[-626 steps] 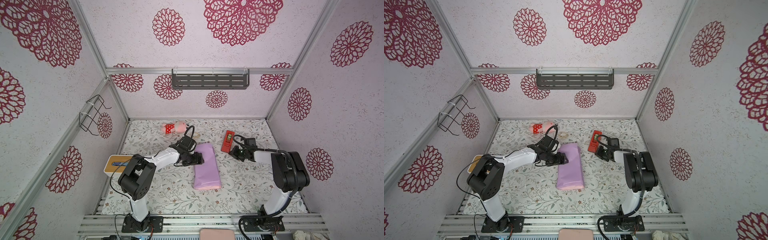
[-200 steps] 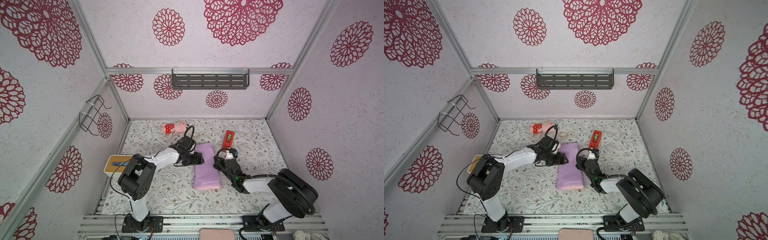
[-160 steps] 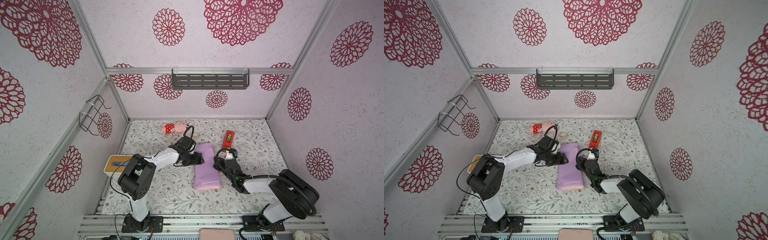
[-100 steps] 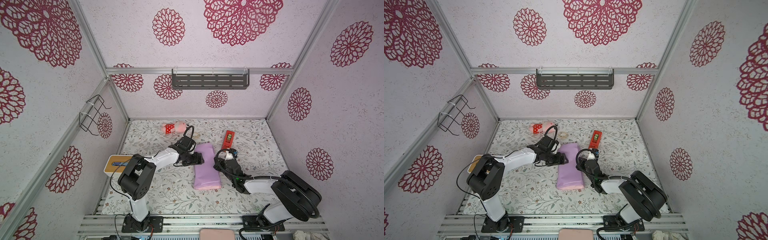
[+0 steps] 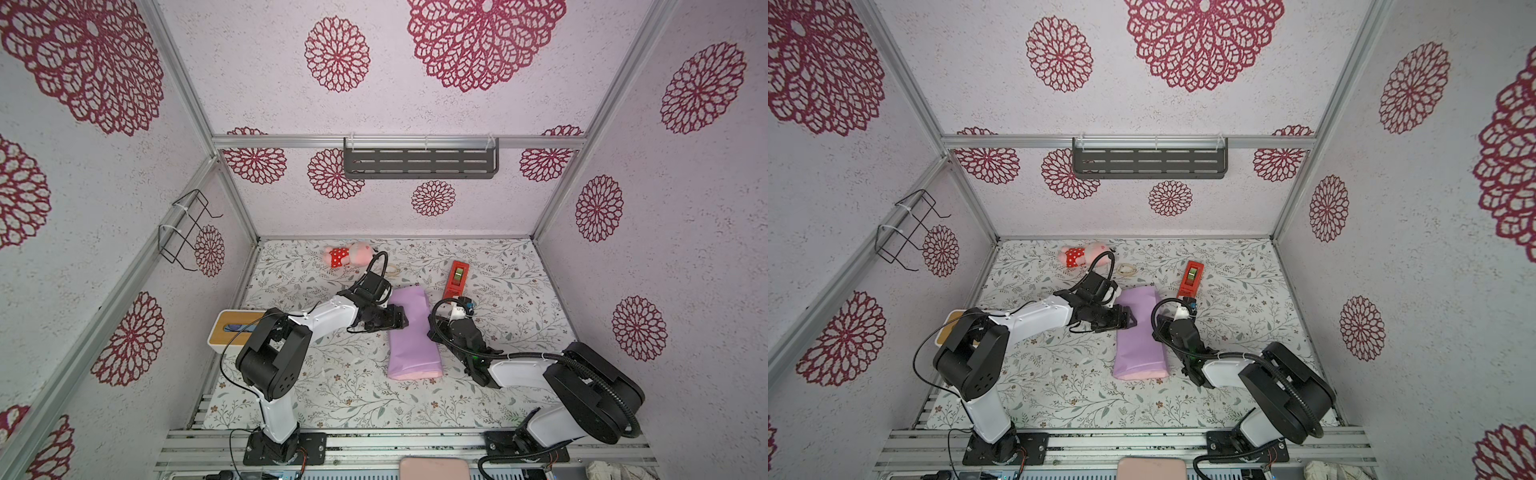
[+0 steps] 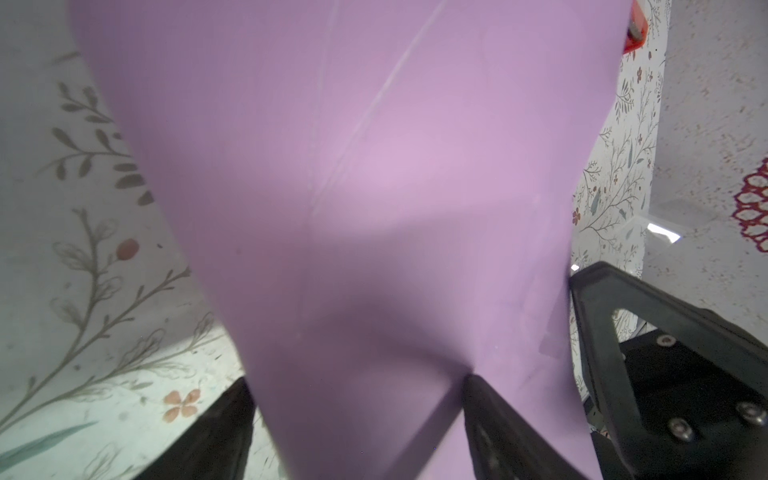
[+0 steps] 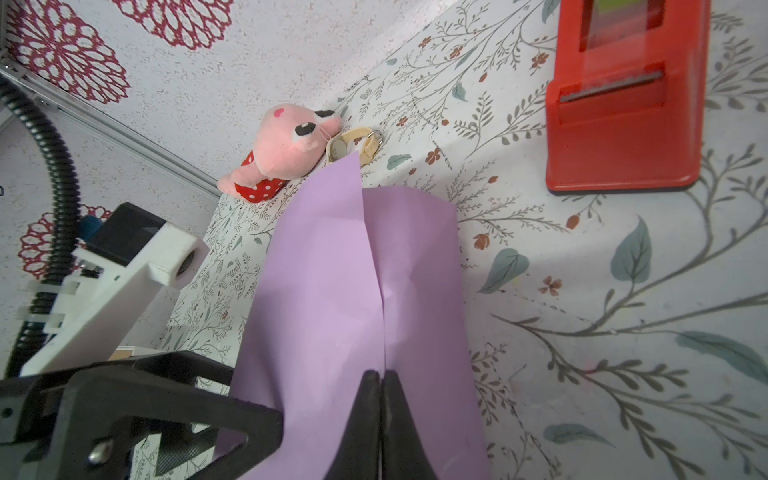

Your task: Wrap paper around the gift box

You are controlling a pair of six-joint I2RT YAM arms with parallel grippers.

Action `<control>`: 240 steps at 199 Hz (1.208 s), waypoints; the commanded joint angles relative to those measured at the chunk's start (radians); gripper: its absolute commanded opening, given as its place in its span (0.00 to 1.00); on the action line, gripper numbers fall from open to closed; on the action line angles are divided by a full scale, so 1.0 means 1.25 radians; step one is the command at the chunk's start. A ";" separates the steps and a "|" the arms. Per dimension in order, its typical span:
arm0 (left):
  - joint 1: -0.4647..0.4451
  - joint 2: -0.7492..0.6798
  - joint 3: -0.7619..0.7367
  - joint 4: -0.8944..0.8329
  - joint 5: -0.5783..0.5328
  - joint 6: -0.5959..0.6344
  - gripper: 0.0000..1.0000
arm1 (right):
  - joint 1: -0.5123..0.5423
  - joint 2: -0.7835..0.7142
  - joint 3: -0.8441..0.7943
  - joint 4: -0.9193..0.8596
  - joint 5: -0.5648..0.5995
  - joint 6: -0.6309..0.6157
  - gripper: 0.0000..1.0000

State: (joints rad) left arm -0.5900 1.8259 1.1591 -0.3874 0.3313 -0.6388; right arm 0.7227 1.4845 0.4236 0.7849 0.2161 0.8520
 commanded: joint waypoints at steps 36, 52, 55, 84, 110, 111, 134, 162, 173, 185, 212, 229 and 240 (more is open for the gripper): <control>0.004 0.038 -0.035 -0.037 -0.066 0.011 0.80 | 0.004 -0.031 0.000 -0.070 -0.022 -0.041 0.16; 0.004 0.039 -0.035 -0.035 -0.066 0.012 0.80 | 0.004 -0.035 0.001 -0.077 -0.023 -0.045 0.18; 0.004 0.040 -0.035 -0.035 -0.065 0.012 0.80 | 0.004 -0.035 0.001 -0.077 -0.023 -0.046 0.18; 0.006 0.038 -0.035 -0.036 -0.064 0.012 0.80 | 0.003 -0.033 0.002 -0.079 -0.027 -0.052 0.22; 0.007 0.038 -0.039 -0.035 -0.064 0.013 0.80 | 0.002 -0.026 0.010 -0.068 -0.050 -0.055 0.23; 0.007 0.038 -0.039 -0.035 -0.064 0.012 0.80 | 0.002 -0.026 0.010 -0.068 -0.051 -0.055 0.23; 0.007 0.037 -0.040 -0.034 -0.063 0.012 0.80 | 0.001 -0.023 0.012 -0.073 -0.051 -0.056 0.24; 0.008 0.036 -0.040 -0.034 -0.062 0.012 0.80 | -0.006 -0.025 0.012 -0.091 -0.054 -0.062 0.28; 0.008 0.036 -0.040 -0.034 -0.063 0.012 0.80 | -0.008 -0.027 0.012 -0.097 -0.056 -0.065 0.30; 0.007 0.037 -0.040 -0.033 -0.061 0.012 0.80 | -0.013 -0.031 0.014 -0.104 -0.066 -0.070 0.37; 0.009 0.039 -0.041 -0.031 -0.061 0.012 0.80 | -0.030 -0.054 0.024 -0.128 -0.096 -0.085 0.59; 0.009 0.041 -0.041 -0.031 -0.061 0.013 0.80 | -0.046 -0.081 0.035 -0.169 -0.111 -0.096 0.67; 0.009 0.040 -0.041 -0.031 -0.062 0.012 0.80 | -0.060 -0.101 0.040 -0.199 -0.119 -0.099 0.72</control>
State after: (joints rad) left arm -0.5842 1.8259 1.1488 -0.3706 0.3489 -0.6384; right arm 0.6807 1.4288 0.4278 0.6128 0.1024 0.7666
